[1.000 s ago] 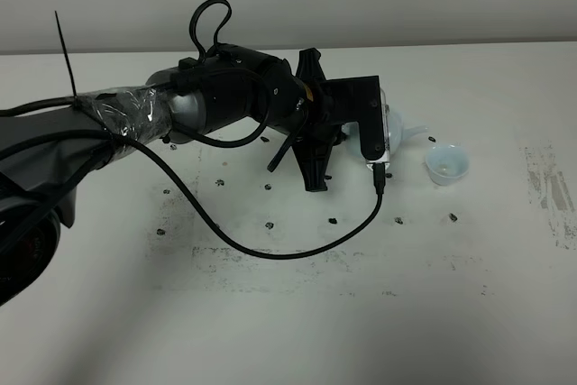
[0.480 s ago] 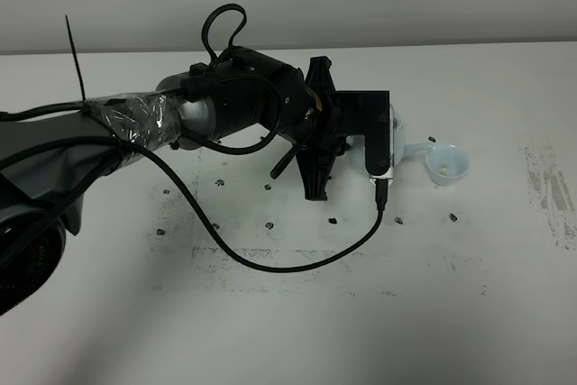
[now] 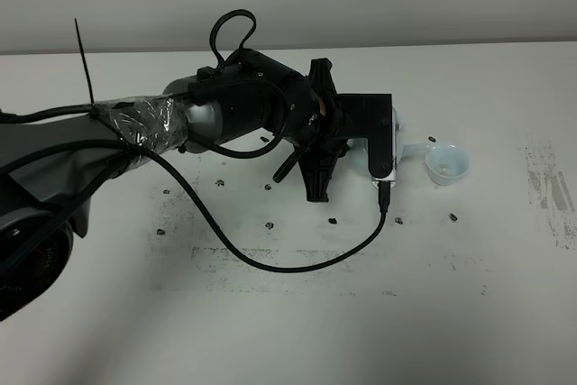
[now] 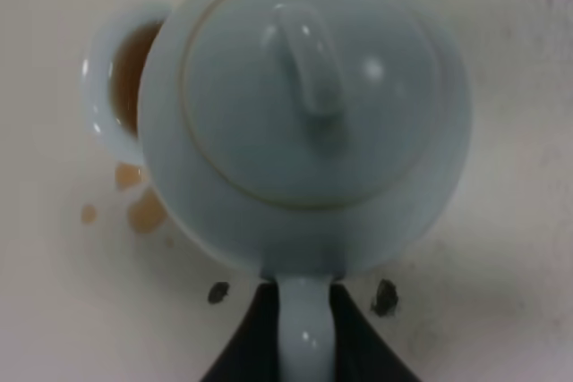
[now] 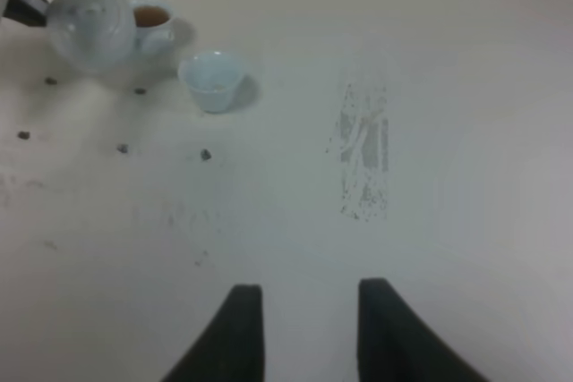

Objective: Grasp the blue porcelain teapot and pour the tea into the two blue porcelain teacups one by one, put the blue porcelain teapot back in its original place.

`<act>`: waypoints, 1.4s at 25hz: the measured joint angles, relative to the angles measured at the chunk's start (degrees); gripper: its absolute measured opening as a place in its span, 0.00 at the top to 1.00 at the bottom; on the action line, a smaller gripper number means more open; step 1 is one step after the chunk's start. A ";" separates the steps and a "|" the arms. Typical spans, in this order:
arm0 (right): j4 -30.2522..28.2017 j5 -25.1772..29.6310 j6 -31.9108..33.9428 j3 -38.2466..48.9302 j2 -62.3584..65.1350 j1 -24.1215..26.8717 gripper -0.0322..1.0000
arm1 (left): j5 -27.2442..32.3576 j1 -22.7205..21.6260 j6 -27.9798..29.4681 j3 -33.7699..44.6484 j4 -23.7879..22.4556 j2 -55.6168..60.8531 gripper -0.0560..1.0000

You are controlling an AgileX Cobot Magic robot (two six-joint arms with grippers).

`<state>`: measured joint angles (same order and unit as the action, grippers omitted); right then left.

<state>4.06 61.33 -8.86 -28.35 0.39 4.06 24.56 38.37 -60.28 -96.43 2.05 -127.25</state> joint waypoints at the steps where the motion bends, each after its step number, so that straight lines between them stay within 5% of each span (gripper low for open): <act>1: 0.00 0.00 0.00 0.00 0.00 0.00 0.69 | 0.00 0.12 0.49 0.00 -0.49 0.00 0.91; 18: 0.00 0.00 0.00 0.00 0.00 0.00 0.69 | -0.74 1.99 7.49 -0.11 -4.02 0.00 0.91; 35: 0.00 0.00 0.00 0.00 0.00 0.00 0.69 | 1.32 1.99 8.09 -4.64 -4.27 -1.97 0.91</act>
<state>4.06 61.33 -8.86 -28.35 0.39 4.06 25.88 40.37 -52.19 -101.07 -2.21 -129.22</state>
